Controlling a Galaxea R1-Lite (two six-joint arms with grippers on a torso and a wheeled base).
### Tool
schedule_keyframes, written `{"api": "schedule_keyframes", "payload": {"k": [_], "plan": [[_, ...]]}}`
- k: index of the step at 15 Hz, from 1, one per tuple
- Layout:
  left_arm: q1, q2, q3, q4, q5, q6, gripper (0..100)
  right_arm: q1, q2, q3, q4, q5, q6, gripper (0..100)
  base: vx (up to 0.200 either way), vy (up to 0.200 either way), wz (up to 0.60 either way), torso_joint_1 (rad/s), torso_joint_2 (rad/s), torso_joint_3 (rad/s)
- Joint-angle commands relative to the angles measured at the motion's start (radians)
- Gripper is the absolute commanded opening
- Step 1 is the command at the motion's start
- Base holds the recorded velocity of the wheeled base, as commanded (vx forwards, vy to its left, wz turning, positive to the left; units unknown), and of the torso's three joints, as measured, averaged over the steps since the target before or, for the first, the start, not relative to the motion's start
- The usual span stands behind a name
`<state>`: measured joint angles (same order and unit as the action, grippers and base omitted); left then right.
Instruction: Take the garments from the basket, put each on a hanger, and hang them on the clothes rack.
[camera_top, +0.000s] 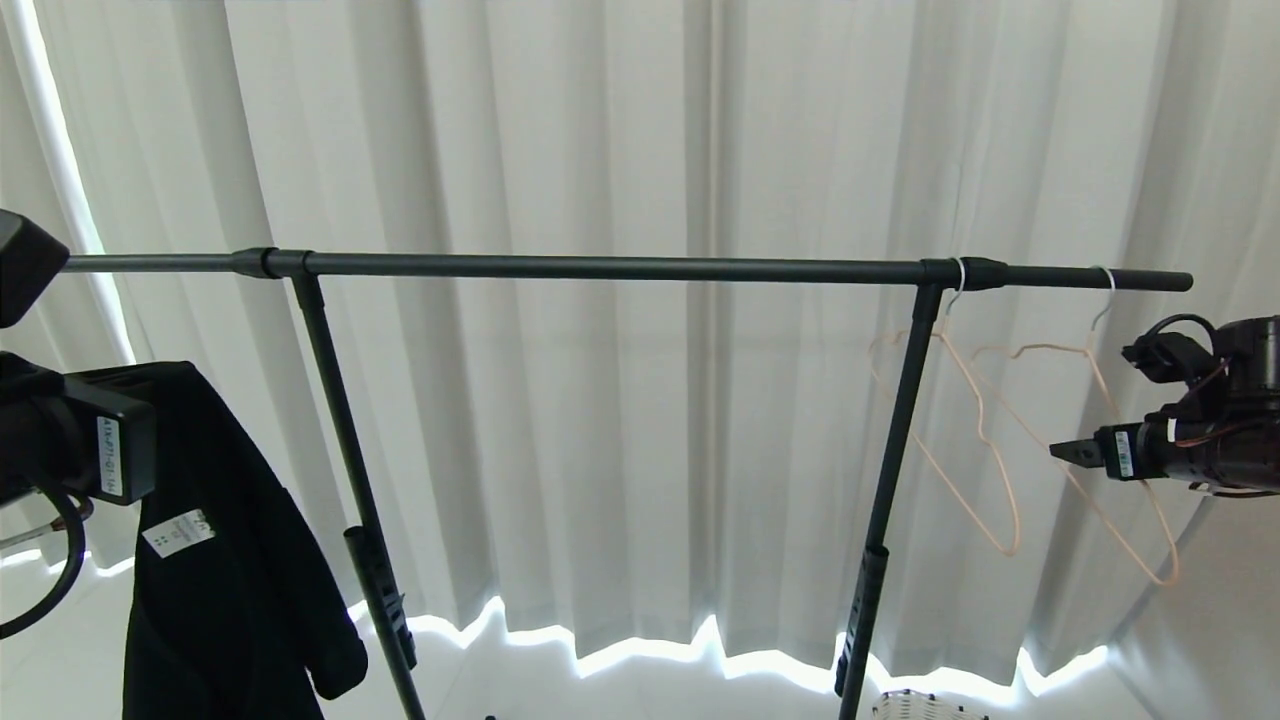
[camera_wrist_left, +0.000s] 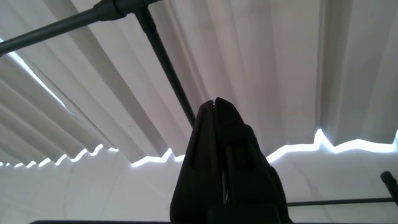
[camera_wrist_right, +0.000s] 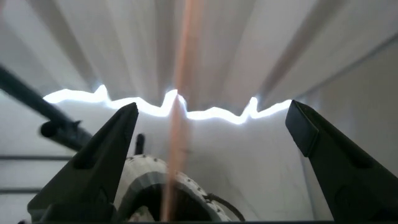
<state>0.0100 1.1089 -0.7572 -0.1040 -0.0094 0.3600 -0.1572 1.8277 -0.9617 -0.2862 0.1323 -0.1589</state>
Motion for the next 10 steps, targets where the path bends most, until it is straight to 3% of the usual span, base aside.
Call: {"api": "schedule_keyframes", "payload": {"k": [1, 3, 4, 10], "plan": [[0.001, 0.000, -0.001, 0.000, 0.000, 0.002, 0, 0.004, 0.033, -0.006, -0.001, 0.003, -0.001, 100, 0.000, 0.000, 0.00, 0.000, 0.00, 0.000], [0.001, 0.003, -0.001, 0.000, 0.000, 0.004, 0, 0.002, 0.035, -0.006, -0.001, 0.004, 0.001, 100, 0.000, 0.000, 0.00, 0.000, 0.00, 0.000], [0.001, 0.003, -0.001, 0.000, 0.000, 0.004, 0, 0.002, 0.035, -0.006, -0.001, 0.004, 0.001, 0, 0.000, 0.000, 0.00, 0.000, 0.00, 0.000], [0.001, 0.002, -0.002, 0.000, 0.000, 0.004, 0, 0.004, 0.002, -0.015, -0.001, 0.004, 0.001, 0, 0.000, 0.000, 0.00, 0.000, 0.00, 0.000]]}}
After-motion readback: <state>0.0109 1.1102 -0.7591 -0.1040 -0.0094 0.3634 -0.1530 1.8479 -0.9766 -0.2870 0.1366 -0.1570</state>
